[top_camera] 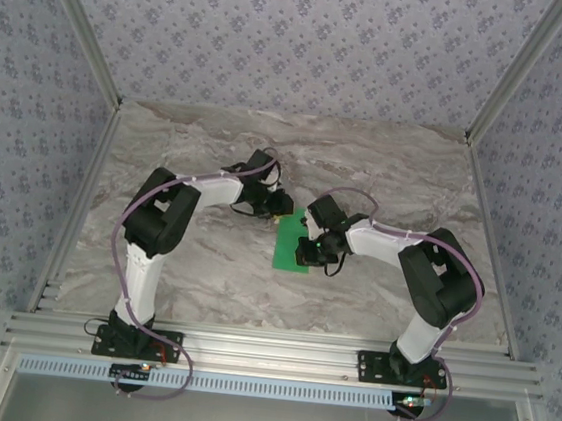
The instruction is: Fold a paper plane with a square sheet of paper (fold left side to right side)
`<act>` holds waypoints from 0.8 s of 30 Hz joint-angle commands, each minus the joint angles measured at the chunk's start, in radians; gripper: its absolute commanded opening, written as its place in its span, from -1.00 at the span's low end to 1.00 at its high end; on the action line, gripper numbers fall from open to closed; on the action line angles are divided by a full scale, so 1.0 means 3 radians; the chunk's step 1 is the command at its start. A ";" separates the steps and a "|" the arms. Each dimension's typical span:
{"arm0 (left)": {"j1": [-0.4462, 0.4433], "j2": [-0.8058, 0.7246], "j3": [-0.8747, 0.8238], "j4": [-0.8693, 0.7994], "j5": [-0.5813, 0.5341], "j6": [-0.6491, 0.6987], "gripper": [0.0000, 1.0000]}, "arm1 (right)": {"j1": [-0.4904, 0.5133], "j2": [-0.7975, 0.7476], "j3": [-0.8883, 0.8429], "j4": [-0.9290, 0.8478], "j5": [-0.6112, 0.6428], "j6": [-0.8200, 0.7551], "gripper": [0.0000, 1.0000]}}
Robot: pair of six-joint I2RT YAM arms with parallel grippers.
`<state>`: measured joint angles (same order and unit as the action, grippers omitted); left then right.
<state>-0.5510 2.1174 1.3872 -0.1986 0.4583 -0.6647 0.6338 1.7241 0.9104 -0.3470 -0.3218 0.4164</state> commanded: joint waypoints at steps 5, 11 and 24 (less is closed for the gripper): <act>0.0180 0.0332 0.0373 -0.0202 -0.0419 0.0154 -0.53 | -0.0007 0.0205 -0.0277 -0.0512 0.0345 -0.0103 -0.81; 0.0267 0.0433 0.0538 -0.0296 -0.0403 0.0192 -0.53 | -0.0007 0.0187 -0.0293 -0.0463 0.0241 -0.0120 -0.81; 0.0328 -0.0537 0.0067 -0.0124 -0.0294 0.0179 -0.36 | -0.0082 -0.0260 -0.0342 0.0198 -0.0361 -0.0126 -0.61</act>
<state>-0.4572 2.0960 1.4605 -0.2745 0.3935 -0.6071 0.6189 1.6760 0.8371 -0.2523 -0.3866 0.3901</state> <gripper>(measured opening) 0.315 0.189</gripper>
